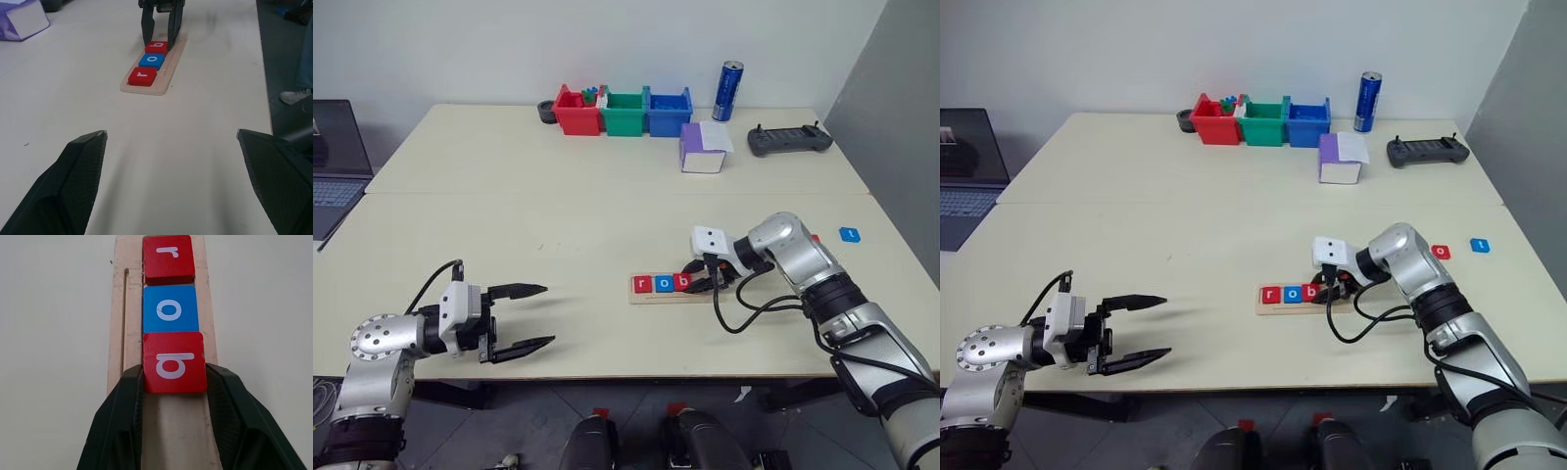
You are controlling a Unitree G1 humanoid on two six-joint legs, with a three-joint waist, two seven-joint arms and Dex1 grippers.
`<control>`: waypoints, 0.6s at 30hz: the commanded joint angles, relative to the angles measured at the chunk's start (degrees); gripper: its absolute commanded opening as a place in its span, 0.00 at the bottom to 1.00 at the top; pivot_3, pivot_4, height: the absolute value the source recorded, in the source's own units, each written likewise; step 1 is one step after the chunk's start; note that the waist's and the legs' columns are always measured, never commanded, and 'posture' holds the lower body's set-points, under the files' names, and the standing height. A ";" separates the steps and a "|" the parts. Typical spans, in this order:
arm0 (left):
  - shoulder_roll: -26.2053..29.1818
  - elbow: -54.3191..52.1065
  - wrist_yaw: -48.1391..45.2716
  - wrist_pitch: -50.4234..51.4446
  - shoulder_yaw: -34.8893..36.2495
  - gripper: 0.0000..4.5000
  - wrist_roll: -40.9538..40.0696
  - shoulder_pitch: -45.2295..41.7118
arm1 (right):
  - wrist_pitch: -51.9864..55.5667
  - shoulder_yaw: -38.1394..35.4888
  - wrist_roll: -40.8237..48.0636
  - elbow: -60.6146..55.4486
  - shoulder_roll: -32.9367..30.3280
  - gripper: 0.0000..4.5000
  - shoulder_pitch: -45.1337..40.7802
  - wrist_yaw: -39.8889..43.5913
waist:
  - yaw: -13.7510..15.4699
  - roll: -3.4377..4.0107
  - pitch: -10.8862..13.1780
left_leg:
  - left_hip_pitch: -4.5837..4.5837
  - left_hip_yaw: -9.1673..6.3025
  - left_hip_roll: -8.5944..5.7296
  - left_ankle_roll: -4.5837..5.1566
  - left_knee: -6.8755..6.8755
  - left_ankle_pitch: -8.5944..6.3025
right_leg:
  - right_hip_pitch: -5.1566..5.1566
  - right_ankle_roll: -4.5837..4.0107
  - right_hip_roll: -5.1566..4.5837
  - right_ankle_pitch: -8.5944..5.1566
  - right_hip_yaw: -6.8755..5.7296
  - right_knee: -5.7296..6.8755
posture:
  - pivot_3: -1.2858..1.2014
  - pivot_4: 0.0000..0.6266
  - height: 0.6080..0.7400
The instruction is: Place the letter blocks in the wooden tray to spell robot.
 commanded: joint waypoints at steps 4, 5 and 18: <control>0.89 -0.99 0.25 -0.23 1.68 1.00 -0.95 0.21 | 1.51 0.38 -0.03 -2.65 1.77 0.32 -1.02 0.02 | 0.00 0.00 0.00 | -0.02 0.00 0.00 0.00 0.00 0.00 | 0.00 0.00 0.00 0.00 0.00 0.00 | 0.52 0.24 1.00; 0.87 -0.93 0.24 -0.24 1.63 1.00 -0.92 0.14 | 1.51 0.42 -0.18 -2.62 1.83 0.32 -1.03 -0.16 | 0.02 0.00 0.00 | -0.02 0.00 0.00 0.00 0.00 0.00 | -0.01 0.00 0.00 0.00 0.00 0.00 | 0.52 0.24 1.00; 0.56 0.41 0.01 -0.01 0.50 1.00 -0.32 -2.39 | 2.49 -0.10 0.72 -4.66 -1.00 0.32 0.10 0.82 | 0.04 0.00 0.00 | -0.03 0.00 -0.01 0.00 -0.01 0.00 | -0.01 -0.01 0.00 0.00 0.00 -0.01 | 0.52 0.24 1.00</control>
